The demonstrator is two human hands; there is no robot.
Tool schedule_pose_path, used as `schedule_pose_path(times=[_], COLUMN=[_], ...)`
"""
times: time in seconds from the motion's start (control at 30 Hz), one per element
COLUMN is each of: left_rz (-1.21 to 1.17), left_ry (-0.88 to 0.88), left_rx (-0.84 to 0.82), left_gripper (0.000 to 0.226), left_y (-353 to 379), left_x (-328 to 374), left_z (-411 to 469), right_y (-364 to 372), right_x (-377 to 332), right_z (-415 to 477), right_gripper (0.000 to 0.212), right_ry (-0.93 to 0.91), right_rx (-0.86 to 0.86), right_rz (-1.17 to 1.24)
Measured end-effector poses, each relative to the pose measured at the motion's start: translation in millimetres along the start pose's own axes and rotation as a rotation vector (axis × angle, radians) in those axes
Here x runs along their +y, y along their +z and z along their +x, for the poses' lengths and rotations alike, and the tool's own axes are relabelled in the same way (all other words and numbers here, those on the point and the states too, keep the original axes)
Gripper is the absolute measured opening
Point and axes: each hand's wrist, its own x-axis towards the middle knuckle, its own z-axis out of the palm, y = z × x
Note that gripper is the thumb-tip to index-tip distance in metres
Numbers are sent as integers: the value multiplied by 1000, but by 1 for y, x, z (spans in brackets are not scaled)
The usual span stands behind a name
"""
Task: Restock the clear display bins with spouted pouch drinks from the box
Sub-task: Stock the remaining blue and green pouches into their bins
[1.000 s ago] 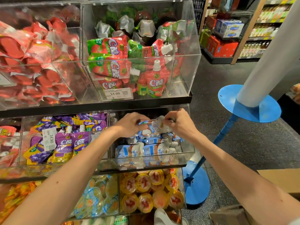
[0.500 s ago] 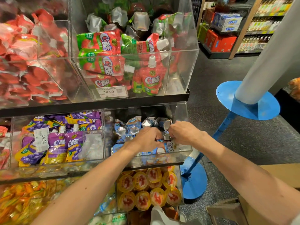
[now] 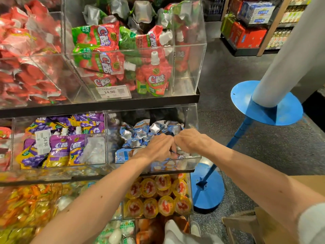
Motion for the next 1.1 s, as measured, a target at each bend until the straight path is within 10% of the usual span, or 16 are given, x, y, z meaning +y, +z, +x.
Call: schedule_pose_path(times=[0.13,0.43,0.77,1.1], left_rz=[-9,-599,-173,46], left_ry=[-33,-206,-292,-296], left_rx=[-97,87,-64,-107], left_gripper=[9,17,32,10], left_y=[-12,-24,34,42], left_x=[-3,-6,-4,-2], left_z=[7,-2,30,39], right_y=[-5,-30,-3,5], right_x=[8,36,12,8], right_z=[-1,0,-5,-6], right_gripper=[25,45,28,28], right_ry=[-10,-28,-109,-89], right_rx=[-17,540,84,13], right_rz=[61,236,-35,-15])
